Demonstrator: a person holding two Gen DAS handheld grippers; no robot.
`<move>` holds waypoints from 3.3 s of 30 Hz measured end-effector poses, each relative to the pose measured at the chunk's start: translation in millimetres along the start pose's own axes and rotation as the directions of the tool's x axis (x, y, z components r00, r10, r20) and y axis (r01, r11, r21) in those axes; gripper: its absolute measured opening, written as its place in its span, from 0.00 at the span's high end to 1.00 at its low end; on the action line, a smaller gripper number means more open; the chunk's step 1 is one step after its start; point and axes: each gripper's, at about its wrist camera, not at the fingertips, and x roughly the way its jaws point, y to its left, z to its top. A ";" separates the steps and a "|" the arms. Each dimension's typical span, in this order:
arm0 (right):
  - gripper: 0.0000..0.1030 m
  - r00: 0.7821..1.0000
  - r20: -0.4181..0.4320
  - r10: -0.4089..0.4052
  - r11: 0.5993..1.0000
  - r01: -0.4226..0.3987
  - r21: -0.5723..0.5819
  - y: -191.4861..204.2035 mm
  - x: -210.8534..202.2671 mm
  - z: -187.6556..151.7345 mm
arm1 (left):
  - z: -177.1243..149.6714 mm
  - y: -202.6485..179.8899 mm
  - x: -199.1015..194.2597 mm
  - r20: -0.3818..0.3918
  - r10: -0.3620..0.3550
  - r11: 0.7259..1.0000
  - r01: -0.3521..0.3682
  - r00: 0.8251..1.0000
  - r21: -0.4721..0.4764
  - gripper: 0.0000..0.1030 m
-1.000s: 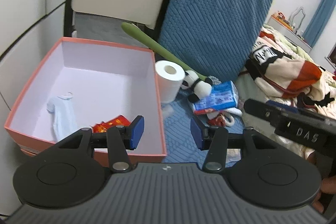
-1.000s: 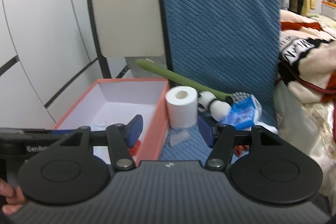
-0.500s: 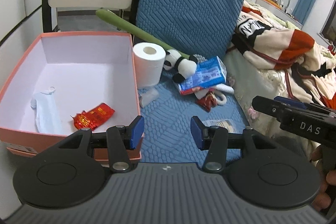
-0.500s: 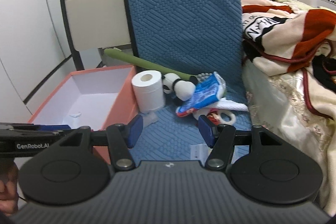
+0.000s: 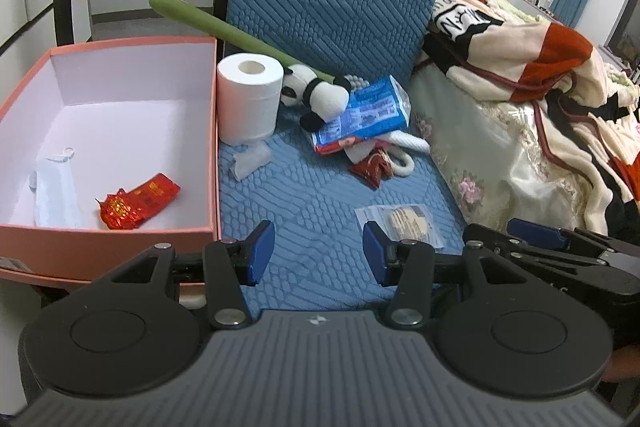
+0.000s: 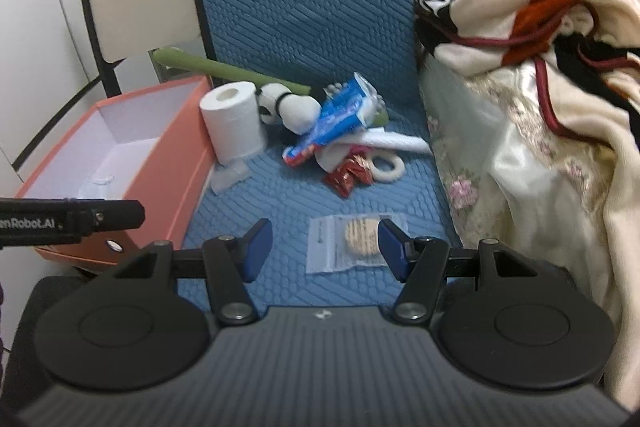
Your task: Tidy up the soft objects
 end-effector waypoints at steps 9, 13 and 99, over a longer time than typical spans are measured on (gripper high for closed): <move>0.41 0.999 0.027 -0.034 0.999 0.034 0.000 -4.6 46.1 -21.3 | -0.1 -10.9 41.1 -0.039 0.040 0.999 -0.039 0.998 0.026 0.47; 0.41 0.999 0.016 -0.051 0.998 0.051 -0.037 3.4 69.0 -24.2 | 9.6 -21.7 65.7 -0.046 0.069 0.996 -0.066 0.997 0.066 0.47; 0.79 0.979 -0.170 -0.110 0.992 0.119 0.044 -12.5 153.1 -9.6 | 61.1 12.7 200.3 -0.113 0.264 0.963 -0.255 0.958 0.084 0.51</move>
